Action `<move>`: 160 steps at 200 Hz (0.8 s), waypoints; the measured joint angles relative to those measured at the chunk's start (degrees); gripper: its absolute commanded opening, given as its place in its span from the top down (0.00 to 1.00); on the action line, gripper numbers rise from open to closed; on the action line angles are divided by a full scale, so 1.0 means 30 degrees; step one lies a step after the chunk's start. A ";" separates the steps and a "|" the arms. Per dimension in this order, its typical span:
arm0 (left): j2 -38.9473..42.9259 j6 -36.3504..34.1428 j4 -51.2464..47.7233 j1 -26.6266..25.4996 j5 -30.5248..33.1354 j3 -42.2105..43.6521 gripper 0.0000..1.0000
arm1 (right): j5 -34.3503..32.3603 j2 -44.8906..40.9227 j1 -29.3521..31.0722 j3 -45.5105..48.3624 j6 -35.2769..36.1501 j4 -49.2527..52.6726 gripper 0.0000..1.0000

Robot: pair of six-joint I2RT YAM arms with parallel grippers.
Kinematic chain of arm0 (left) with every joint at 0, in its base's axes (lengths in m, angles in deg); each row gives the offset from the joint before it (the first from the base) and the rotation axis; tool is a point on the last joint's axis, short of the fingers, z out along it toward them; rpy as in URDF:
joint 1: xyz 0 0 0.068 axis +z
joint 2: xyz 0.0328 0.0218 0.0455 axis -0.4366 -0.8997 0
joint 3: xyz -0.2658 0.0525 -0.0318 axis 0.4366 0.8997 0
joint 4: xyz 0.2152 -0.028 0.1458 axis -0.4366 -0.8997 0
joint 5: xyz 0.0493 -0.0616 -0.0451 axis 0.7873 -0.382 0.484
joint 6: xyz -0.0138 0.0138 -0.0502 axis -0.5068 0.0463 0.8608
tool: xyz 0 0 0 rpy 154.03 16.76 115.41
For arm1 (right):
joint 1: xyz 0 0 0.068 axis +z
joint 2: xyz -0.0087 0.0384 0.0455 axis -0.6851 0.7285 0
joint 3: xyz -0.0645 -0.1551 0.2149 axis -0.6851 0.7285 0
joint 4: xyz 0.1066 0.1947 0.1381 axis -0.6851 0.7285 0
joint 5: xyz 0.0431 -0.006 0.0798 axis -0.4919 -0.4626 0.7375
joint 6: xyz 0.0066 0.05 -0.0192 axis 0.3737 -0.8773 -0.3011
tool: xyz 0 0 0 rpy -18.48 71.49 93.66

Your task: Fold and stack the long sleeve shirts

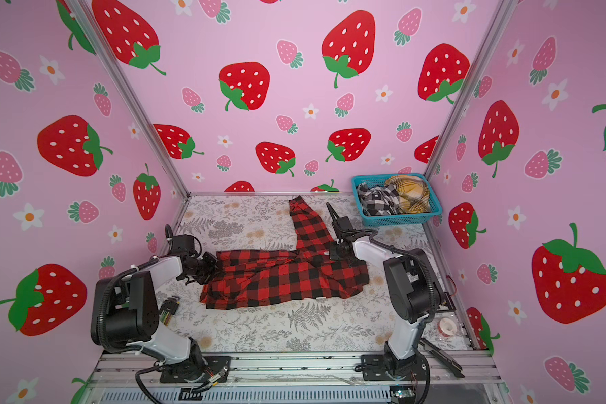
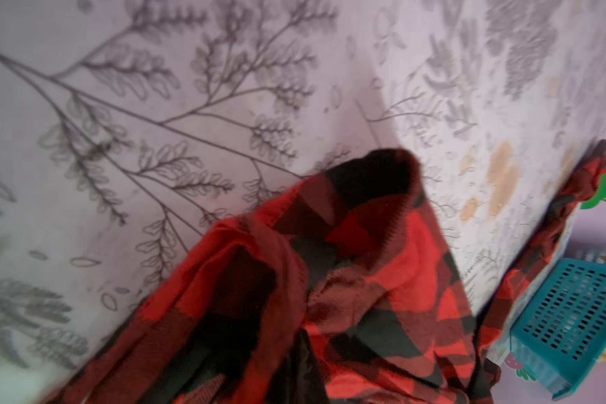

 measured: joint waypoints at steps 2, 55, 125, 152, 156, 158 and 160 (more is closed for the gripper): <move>-0.0044 0.0015 0.0029 0.0007 0.0007 0.0000 1.00 | 0.0000 0.0022 0.0000 0.0000 0.0000 -0.0036 1.00; -0.0029 0.0153 -0.0007 0.0015 0.0051 -0.0510 1.00 | 0.0109 0.0284 0.0000 0.0000 -0.0007 -0.0663 1.00; 0.2878 0.0670 -0.1035 -0.0248 0.0386 -0.1086 1.00 | 0.0095 0.0284 0.0000 0.0015 -0.0007 -0.0692 1.00; 0.2681 0.0794 -0.1064 -0.0255 0.0794 -0.0087 1.00 | 0.0044 0.0284 0.0000 0.0270 -0.0015 -0.0903 1.00; 0.2674 0.0816 -0.1071 -0.0255 0.0874 0.0168 1.00 | 0.0058 0.0284 0.0000 0.0342 -0.0015 -0.0962 1.00; 0.2674 0.0823 -0.1071 -0.0255 0.0896 0.0284 1.00 | 0.0058 0.0284 0.0000 0.0364 -0.0007 -0.0969 1.00; 0.2667 0.0823 -0.1071 -0.0255 0.0903 0.0372 1.00 | 0.0058 0.0284 0.0000 0.0401 -0.0007 -0.0998 1.00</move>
